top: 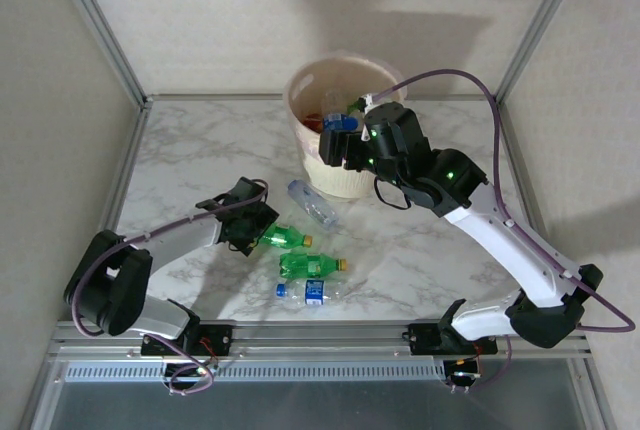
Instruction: Put the plastic bottles in the bin
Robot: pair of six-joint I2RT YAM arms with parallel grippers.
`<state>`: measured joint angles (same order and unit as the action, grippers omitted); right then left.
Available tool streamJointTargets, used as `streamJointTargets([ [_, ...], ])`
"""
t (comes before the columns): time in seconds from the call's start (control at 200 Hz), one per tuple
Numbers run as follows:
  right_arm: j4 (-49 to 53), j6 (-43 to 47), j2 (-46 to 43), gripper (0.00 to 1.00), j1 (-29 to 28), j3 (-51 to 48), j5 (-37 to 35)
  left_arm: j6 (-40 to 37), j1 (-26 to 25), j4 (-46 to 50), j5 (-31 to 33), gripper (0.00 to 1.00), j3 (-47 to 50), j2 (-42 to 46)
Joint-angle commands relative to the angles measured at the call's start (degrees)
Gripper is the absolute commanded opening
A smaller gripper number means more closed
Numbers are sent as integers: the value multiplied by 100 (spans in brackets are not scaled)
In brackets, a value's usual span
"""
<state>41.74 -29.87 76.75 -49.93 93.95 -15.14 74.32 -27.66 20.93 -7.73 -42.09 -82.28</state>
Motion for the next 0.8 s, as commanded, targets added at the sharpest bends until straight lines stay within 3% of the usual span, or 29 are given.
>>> streamJointTargets([
  [0.0,-79,-98,-85,81,-72,-87,-43,400,-42,-15,77,79,-19,-82],
  [0.556,-90,-82,-135,81,-73,-261,-87,269,-38,24,166,62,-110,-165],
  [0.796,-96,-56,-103,80,-74,-257,-25,305,2,-184,26,60,-286,27],
])
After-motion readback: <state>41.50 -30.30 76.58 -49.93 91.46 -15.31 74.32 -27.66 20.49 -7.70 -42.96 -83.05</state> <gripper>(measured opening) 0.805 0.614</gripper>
